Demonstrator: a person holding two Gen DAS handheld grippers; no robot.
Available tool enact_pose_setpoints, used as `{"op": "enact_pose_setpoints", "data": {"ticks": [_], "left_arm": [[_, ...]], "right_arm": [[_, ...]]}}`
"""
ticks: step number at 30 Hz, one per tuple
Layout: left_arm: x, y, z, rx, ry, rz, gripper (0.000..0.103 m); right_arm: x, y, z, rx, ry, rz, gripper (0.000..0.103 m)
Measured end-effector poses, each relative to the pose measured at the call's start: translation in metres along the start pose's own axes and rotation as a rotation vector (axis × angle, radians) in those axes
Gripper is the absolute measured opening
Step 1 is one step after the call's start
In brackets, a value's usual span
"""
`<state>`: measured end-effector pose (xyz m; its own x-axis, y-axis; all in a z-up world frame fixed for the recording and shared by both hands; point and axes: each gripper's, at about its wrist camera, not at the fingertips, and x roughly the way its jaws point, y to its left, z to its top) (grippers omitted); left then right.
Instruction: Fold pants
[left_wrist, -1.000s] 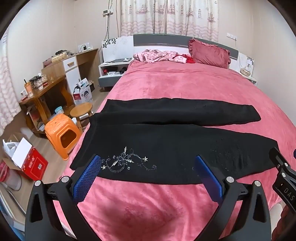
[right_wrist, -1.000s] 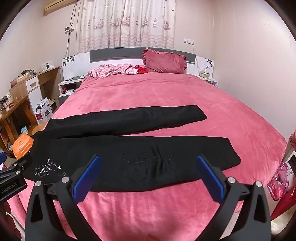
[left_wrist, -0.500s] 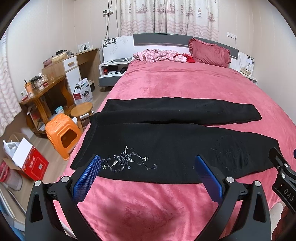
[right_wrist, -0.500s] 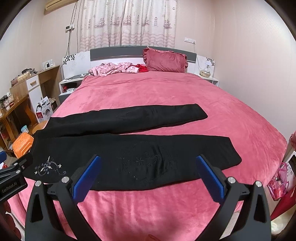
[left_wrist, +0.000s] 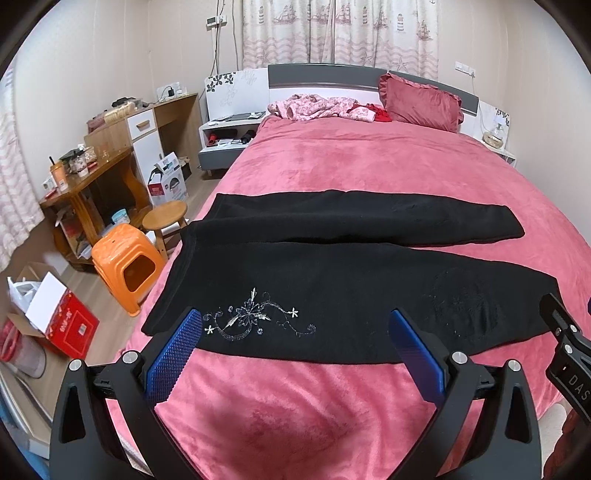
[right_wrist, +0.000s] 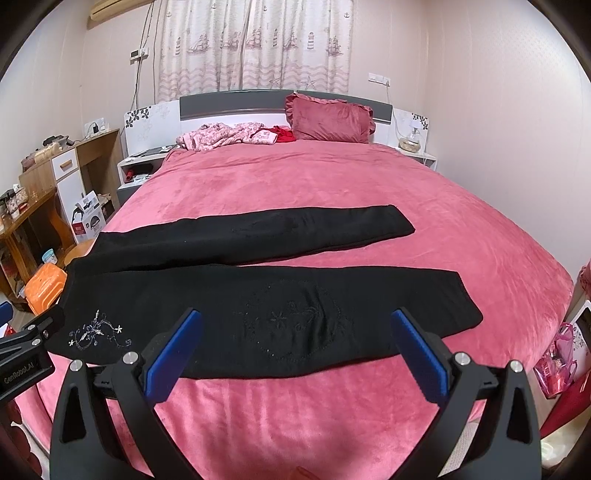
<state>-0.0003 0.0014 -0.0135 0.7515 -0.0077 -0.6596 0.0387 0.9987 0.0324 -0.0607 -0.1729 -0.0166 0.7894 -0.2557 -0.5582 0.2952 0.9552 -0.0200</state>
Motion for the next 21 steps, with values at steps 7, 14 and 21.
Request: {"op": "enact_pose_setpoints", "data": {"ticks": [7, 14, 21], "left_arm": [[0.004, 0.000, -0.004, -0.001, 0.006, 0.001, 0.100], [0.005, 0.001, -0.005, 0.000, 0.006, 0.001, 0.100], [0.007, 0.002, -0.011, -0.001, 0.014, 0.004, 0.100]], "right_arm": [[-0.001, 0.000, 0.000, 0.003, 0.000, 0.000, 0.101], [0.000, 0.000, 0.001, 0.000, 0.007, -0.001, 0.101], [0.002, -0.001, 0.000, 0.001, 0.011, -0.001, 0.101]]}}
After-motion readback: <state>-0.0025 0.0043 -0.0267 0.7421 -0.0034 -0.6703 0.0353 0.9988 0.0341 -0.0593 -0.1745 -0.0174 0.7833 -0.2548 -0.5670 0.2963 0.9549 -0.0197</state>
